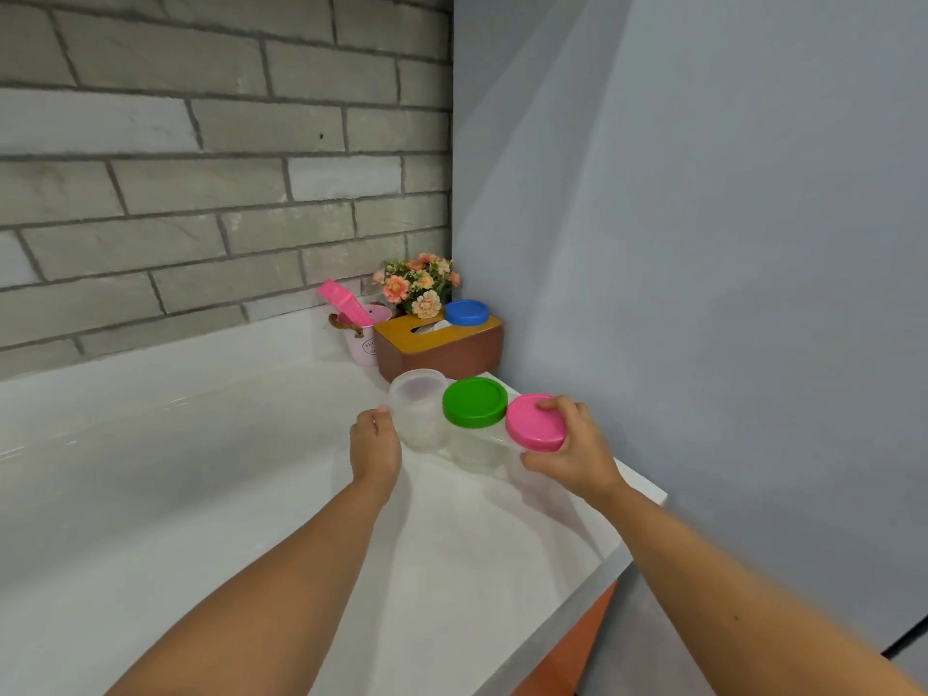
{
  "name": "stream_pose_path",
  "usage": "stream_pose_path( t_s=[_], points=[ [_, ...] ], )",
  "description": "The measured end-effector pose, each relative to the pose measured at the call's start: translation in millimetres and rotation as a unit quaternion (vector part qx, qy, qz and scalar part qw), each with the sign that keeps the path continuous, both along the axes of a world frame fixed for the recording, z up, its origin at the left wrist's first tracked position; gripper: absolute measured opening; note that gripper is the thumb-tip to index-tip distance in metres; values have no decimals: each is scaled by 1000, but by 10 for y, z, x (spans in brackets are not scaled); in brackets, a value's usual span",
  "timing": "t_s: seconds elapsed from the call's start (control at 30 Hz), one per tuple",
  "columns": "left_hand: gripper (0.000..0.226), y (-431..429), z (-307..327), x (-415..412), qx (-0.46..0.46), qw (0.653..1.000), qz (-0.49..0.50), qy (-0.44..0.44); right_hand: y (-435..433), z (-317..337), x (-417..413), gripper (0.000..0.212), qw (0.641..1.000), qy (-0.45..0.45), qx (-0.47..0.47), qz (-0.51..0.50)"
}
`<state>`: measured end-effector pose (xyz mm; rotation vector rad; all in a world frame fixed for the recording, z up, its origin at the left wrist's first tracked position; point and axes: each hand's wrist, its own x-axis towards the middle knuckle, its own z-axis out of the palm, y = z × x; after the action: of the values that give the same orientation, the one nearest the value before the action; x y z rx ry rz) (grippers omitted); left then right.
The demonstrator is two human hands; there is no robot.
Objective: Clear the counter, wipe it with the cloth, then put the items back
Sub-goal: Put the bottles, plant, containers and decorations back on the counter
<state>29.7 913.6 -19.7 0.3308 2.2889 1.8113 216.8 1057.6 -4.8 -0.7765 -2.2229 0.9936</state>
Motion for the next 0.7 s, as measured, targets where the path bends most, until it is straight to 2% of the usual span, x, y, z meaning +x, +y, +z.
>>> stream_pose_path(
  t_s=[0.2, 0.37, 0.53, 0.7],
  points=[
    [54, -575, 130, -306, 12, 998, 67, 7, -409, 83, -530, 72, 994, -11, 26, 104],
    [52, -1200, 200, -626, 15, 989, 146, -4, -817, 89, -1039, 70, 984, 14, 1, 179],
    [52, -1885, 253, -918, 64, 976, 209, -27, -1311, 86, -1551, 69, 967, 32, -17, 254],
    [54, -2650, 236, -1182, 83, 958, 270, -47, -1909, 126, -2026, 69, 946, 22, -39, 322]
  ],
)
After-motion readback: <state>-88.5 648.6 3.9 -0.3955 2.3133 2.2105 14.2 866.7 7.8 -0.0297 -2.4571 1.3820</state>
